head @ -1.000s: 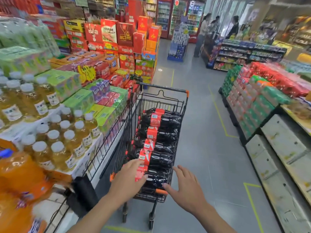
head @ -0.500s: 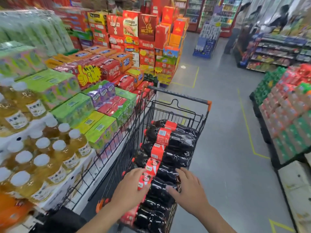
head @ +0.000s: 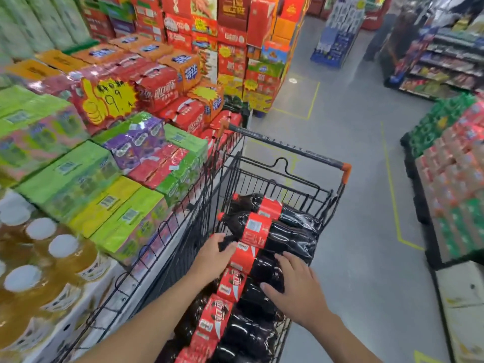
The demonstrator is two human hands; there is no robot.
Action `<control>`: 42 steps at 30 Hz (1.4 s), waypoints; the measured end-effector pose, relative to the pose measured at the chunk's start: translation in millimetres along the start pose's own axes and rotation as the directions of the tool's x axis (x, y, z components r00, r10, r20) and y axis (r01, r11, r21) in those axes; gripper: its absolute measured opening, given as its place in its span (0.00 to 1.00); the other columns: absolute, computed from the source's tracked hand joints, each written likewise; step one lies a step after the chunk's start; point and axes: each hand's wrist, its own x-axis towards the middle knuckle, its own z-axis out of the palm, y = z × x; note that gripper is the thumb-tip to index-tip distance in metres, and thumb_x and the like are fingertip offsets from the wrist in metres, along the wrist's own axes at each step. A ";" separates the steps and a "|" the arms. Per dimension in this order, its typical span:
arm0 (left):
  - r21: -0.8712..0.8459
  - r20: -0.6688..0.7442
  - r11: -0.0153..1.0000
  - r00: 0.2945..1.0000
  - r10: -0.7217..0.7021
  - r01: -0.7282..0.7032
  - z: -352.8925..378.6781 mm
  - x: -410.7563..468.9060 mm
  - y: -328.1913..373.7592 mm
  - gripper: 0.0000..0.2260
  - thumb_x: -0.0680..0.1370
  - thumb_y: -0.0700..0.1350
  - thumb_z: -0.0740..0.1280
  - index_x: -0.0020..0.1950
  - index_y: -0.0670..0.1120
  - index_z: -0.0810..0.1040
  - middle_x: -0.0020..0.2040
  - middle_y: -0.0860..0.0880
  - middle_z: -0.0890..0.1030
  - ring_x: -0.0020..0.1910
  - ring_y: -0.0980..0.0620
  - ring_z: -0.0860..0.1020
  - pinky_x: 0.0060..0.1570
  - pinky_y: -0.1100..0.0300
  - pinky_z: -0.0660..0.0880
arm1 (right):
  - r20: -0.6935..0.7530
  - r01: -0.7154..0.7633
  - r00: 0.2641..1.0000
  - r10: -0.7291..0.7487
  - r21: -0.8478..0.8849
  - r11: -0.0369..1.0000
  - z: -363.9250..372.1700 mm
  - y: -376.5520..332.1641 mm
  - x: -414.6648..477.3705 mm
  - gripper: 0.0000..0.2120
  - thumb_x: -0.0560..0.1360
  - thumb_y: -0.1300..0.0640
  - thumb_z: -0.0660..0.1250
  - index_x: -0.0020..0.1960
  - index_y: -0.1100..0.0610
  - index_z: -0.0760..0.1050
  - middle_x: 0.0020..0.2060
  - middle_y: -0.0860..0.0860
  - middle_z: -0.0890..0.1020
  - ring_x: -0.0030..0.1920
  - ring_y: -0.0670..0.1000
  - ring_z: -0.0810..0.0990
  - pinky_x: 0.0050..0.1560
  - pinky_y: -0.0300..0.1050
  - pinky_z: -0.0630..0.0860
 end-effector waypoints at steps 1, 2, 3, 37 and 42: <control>-0.048 0.012 0.998 0.999 -0.043 0.044 0.3 18.7 0.5 0.27 0.84 0.59 0.63 0.79 0.47 0.67 0.76 0.49 0.72 0.73 0.49 0.72 0.68 0.55 0.68 | -0.001 -0.010 1.000 0.010 -0.011 1.000 -1.4 1.4 9.6 0.41 0.75 0.27 0.55 0.82 0.45 0.55 0.81 0.45 0.57 0.81 0.49 0.53 0.81 0.55 0.52; -0.099 0.021 0.991 0.996 -0.092 0.094 1.5 35.6 0.7 0.28 0.84 0.60 0.63 0.79 0.46 0.67 0.76 0.48 0.72 0.73 0.47 0.72 0.70 0.53 0.69 | -0.007 -0.017 1.000 0.017 -0.031 0.999 -2.7 3.3 19.2 0.41 0.74 0.26 0.53 0.82 0.46 0.55 0.81 0.45 0.58 0.81 0.49 0.54 0.81 0.55 0.52; -0.159 0.030 0.976 0.989 -0.147 0.150 3.1 53.4 -0.7 0.30 0.83 0.61 0.63 0.79 0.45 0.67 0.76 0.47 0.73 0.73 0.46 0.72 0.72 0.50 0.69 | -0.016 -0.022 1.000 0.022 -0.054 0.998 -3.5 5.8 29.3 0.42 0.73 0.25 0.51 0.82 0.46 0.56 0.80 0.46 0.59 0.80 0.50 0.55 0.81 0.55 0.52; -0.824 0.326 0.208 0.741 -0.587 0.528 57.9 201.0 -16.2 0.31 0.75 0.66 0.72 0.67 0.46 0.75 0.52 0.38 0.86 0.46 0.36 0.87 0.46 0.36 0.84 | -0.045 -0.063 0.998 0.049 -0.404 0.912 13.1 55.9 157.6 0.50 0.63 0.33 0.76 0.77 0.51 0.59 0.66 0.48 0.76 0.68 0.54 0.73 0.72 0.54 0.70; -0.847 0.257 0.256 0.781 -0.570 0.466 37.7 185.9 4.3 0.28 0.77 0.63 0.73 0.68 0.46 0.74 0.54 0.38 0.85 0.46 0.36 0.87 0.43 0.40 0.85 | -0.131 -0.070 0.991 0.021 -0.385 0.920 -1.7 46.0 144.0 0.48 0.61 0.33 0.76 0.74 0.50 0.63 0.64 0.47 0.78 0.64 0.53 0.76 0.67 0.52 0.74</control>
